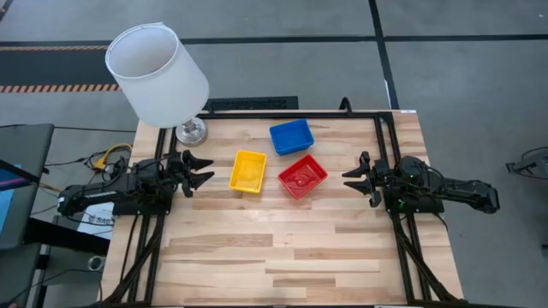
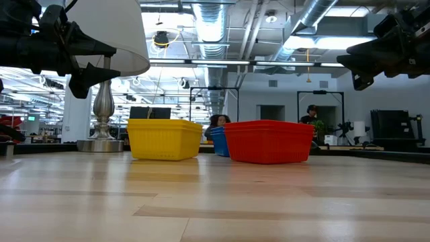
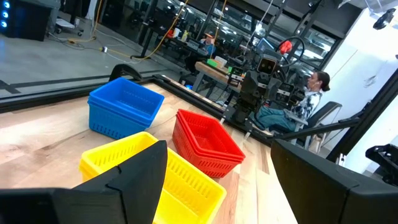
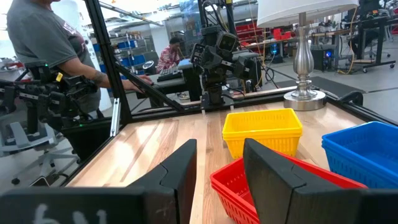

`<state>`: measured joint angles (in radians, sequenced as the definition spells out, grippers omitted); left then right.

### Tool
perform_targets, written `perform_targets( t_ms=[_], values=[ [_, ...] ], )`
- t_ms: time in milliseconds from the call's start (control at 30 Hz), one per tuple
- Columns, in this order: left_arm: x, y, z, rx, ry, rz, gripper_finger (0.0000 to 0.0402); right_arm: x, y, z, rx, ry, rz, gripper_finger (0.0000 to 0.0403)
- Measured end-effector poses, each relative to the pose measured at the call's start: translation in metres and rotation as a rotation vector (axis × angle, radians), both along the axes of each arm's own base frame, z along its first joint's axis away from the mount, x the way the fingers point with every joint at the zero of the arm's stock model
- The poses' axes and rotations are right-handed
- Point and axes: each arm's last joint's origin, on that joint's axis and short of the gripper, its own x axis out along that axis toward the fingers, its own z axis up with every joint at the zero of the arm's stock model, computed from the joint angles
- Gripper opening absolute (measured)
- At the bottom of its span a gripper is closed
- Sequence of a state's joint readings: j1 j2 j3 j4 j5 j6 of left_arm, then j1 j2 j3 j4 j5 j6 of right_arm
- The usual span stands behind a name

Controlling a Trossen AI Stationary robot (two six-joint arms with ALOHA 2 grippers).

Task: Stack baskets by color
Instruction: Return to home position

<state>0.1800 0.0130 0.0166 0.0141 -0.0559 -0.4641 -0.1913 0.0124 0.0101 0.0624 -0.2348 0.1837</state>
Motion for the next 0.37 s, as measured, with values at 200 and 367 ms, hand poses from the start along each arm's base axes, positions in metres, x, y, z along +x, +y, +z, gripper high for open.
perform_targets(
  t_ms=[200,367],
  values=[
    [0.0,0.0,0.0,0.0,0.0,0.0,0.0276,0.0,0.0,-0.0001,0.0,0.0,0.0,0.0156],
    [0.0,0.0,0.0,0.0,0.0,0.0,0.0276,0.0,0.0,-0.0001,0.0,0.0,0.0,0.0157]
  ],
)
